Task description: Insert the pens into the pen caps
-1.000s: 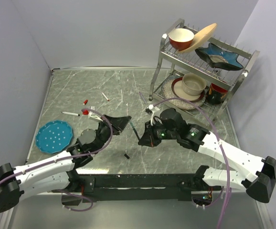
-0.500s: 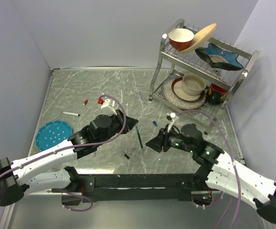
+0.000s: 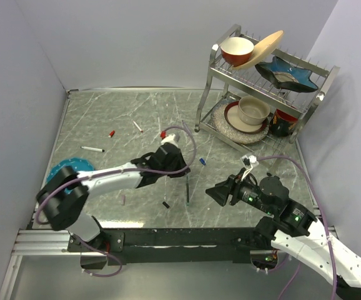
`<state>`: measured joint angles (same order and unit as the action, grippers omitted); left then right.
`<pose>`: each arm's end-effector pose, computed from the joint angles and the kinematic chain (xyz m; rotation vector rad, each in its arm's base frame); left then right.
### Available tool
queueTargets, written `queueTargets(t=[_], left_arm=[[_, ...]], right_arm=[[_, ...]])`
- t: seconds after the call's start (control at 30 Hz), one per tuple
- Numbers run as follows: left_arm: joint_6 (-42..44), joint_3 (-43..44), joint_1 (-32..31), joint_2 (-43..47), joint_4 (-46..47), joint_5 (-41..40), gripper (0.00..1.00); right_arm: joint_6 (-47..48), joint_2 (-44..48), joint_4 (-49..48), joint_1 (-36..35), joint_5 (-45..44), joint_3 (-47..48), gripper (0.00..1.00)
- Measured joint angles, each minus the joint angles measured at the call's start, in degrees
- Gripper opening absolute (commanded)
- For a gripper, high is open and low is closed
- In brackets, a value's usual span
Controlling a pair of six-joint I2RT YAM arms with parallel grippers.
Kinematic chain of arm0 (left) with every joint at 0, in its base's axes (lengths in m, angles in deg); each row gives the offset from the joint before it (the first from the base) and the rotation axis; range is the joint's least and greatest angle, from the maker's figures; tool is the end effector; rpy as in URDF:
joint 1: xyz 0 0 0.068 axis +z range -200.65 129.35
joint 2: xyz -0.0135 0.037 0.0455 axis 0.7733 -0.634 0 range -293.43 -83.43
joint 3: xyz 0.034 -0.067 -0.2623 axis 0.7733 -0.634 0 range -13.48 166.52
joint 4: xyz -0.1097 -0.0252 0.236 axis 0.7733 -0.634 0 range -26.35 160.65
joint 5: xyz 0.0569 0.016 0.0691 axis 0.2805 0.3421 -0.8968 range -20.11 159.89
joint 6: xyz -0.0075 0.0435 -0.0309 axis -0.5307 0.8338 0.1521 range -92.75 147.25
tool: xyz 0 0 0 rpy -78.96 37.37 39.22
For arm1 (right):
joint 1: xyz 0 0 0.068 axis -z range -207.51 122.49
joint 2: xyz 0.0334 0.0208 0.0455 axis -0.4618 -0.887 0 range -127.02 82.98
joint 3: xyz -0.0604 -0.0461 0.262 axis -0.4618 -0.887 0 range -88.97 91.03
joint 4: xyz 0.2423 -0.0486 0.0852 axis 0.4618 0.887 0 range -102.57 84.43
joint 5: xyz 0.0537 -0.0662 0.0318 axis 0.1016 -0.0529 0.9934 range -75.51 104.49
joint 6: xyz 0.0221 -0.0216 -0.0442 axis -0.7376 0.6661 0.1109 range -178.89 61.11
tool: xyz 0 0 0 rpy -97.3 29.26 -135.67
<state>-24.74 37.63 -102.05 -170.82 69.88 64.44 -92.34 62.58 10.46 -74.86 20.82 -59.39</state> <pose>0.2076 -0.2545 0.2148 -0.0683 2.3620 -0.8538 0.0724 0.0843 0.2776 -0.3201 1.9270 1.0731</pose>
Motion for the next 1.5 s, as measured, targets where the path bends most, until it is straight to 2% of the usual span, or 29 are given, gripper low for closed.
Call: queueTargets(t=[0.43,0.57,0.73,0.83,0.93,1.1,1.2,1.23,1.4,1.5], left_arm=[[-1.66,7.50,0.02,-13.92,-3.69,-0.24,0.04],[-3.10,8.07,0.11,-15.96,-5.49,-0.46,0.12],[-4.81,8.17,0.70,-16.00,-7.65,-0.98,0.18],[-5.38,8.17,0.98,-15.98,-8.39,-1.44,0.35],[-6.03,8.31,1.09,-15.67,-8.57,-1.75,0.45],[-6.19,8.26,1.14,-12.74,-11.10,-2.38,0.53],[-6.16,7.96,1.38,-7.85,-12.13,-3.10,0.71],[-5.90,7.72,1.46,-5.79,-12.44,-3.45,0.82],[-5.75,4.94,1.86,7.30,-14.08,-5.68,0.98],[-5.84,3.02,1.99,14.12,-15.89,-8.07,0.99]], right_arm=[[-0.17,2.05,4.09,0.00,-3.78,0.24,0.69],[-0.17,1.99,4.66,0.00,-3.85,0.44,0.69],[-0.17,1.38,5.55,0.00,-3.80,0.76,0.69],[-0.17,1.38,5.70,0.00,-3.82,1.31,0.69],[-0.20,1.36,5.77,0.00,-3.89,2.25,0.69],[-0.61,0.22,4.92,0.00,-4.20,3.13,0.66],[-0.85,-2.97,4.66,0.00,-5.44,4.15,0.64],[-0.85,-5.03,4.66,0.00,-6.32,5.35,0.63],[0.09,-15.26,2.10,0.00,-13.07,13.18,0.62],[2.89,-20.11,-1.70,0.09,-17.92,15.98,0.60]])
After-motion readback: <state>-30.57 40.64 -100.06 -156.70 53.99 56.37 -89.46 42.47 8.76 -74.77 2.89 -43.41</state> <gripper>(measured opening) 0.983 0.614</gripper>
